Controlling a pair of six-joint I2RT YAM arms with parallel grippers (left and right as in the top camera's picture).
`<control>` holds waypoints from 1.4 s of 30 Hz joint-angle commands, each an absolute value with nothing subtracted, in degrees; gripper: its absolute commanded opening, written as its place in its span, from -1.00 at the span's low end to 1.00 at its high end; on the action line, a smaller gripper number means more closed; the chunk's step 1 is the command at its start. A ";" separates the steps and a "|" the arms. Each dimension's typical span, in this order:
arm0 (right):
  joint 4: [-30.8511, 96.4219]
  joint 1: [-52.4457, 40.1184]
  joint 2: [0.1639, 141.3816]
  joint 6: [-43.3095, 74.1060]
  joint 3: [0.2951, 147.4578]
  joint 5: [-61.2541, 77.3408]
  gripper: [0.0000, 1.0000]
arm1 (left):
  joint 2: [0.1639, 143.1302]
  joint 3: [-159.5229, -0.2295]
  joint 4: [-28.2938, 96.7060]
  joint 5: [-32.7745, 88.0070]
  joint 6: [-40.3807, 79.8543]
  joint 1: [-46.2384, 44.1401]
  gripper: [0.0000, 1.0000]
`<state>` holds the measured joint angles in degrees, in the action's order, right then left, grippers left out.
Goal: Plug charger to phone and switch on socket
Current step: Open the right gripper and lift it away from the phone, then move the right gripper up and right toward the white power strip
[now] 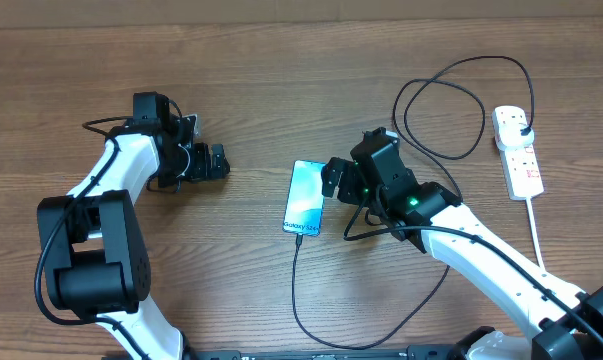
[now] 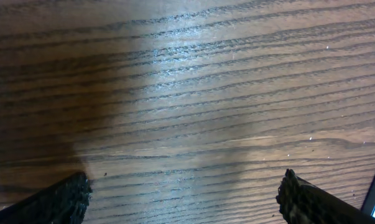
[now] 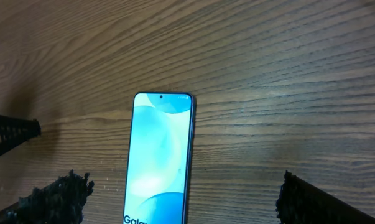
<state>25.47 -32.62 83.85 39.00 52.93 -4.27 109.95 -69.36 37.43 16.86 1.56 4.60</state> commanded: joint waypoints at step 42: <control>64.62 -6.44 77.65 21.96 81.45 -6.09 0.92 | 109.38 -69.60 37.45 15.92 1.91 4.49 0.99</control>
<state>64.29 -7.64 77.62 22.24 80.88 -5.13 109.95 -69.36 37.41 16.69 1.56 4.60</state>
